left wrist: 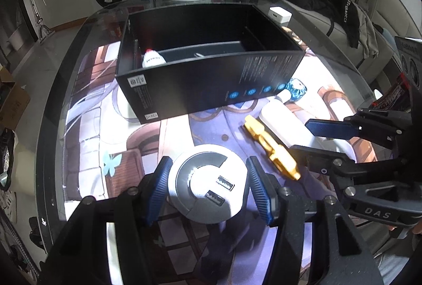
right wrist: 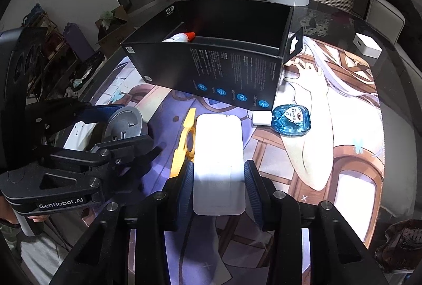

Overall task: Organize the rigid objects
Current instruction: 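Lift the hub with the left tool while the right tool lifts the power bank over the box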

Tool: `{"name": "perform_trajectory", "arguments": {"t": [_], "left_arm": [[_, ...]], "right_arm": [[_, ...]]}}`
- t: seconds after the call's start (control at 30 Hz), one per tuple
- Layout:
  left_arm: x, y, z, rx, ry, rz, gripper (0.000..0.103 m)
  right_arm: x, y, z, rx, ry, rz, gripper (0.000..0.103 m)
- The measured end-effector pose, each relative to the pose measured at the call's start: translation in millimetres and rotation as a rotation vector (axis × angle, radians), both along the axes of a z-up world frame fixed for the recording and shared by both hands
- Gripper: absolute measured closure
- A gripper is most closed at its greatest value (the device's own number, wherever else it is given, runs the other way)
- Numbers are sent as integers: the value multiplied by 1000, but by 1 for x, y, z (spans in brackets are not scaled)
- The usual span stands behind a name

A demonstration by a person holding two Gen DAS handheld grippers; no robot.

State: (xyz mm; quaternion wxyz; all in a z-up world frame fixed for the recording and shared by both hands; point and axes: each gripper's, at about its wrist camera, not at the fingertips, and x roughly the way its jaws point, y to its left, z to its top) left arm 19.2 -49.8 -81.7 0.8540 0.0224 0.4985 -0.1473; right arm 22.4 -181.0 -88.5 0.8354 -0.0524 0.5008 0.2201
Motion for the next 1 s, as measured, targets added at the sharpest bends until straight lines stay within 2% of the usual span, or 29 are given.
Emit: {"name": "perform_trajectory", "arguments": {"t": [0.13,0.37,0.7,0.9,1.0], "left_arm": [[-1,1,12,-23,-53,4,46],[-8,3,42,-61,-200,18,46],[-33,6,86,-79,-504,35,46],[-52,17,107,-95,-683,75,46],[-57,20,113,-90,-733,80,46]], "right_arm": [[-6,-2,20,36,-65,-3,64],[-18,-10,50,103,-203,-23,64],[-48,-11,95,179,-496,-58,64],[-79,-6,118,183,-687,-69,64],[-92,-4,126,183,-757,-66,64]]}}
